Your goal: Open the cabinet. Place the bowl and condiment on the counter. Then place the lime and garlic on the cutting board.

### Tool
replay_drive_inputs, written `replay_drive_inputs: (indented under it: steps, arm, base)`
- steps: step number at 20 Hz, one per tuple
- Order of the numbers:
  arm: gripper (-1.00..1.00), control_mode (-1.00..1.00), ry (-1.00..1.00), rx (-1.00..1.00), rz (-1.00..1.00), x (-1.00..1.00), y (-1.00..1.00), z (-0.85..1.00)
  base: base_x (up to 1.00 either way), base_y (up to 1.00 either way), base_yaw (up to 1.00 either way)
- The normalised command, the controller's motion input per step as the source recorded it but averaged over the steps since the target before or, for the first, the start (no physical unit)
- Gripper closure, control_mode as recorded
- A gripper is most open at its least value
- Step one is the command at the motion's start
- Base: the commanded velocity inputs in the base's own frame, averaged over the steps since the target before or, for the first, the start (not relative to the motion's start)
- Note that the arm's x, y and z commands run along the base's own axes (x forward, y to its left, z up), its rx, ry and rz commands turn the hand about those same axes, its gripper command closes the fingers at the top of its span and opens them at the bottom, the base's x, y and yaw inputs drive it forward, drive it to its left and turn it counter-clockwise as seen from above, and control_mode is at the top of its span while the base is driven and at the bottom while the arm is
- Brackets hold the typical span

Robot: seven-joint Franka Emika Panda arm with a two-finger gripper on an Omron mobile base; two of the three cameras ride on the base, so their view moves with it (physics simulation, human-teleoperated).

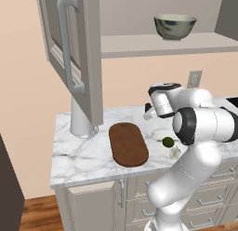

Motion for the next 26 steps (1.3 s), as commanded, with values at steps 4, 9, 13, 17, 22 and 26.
replay_drive_inputs:
  steps: [4,9,13,17,22,26]
  arm:
    - [1.0,-1.0,0.0,0.0,0.03,0.46,-0.01,-0.28]
    - [1.0,-1.0,0.0,0.0,0.01,0.14,-0.08,-0.11]
    - [1.0,-1.0,0.0,0.0,0.0,0.32,-0.02,-0.05]
    - [1.0,-1.0,0.0,0.0,0.0,0.31,0.0,0.0]
    - [-1.0,-1.0,0.0,0.0,0.0,0.15,-0.02,0.0]
    - [-1.0,-1.0,0.0,0.0,0.0,0.09,-0.12,0.0]
  base:
    - [0.0,0.0,0.0]
    - [0.0,0.0,0.0]
    - [0.0,0.0,0.0]
    - [0.0,0.0,0.0]
    - [0.0,0.0,0.0]
    - [0.0,0.0,0.0]
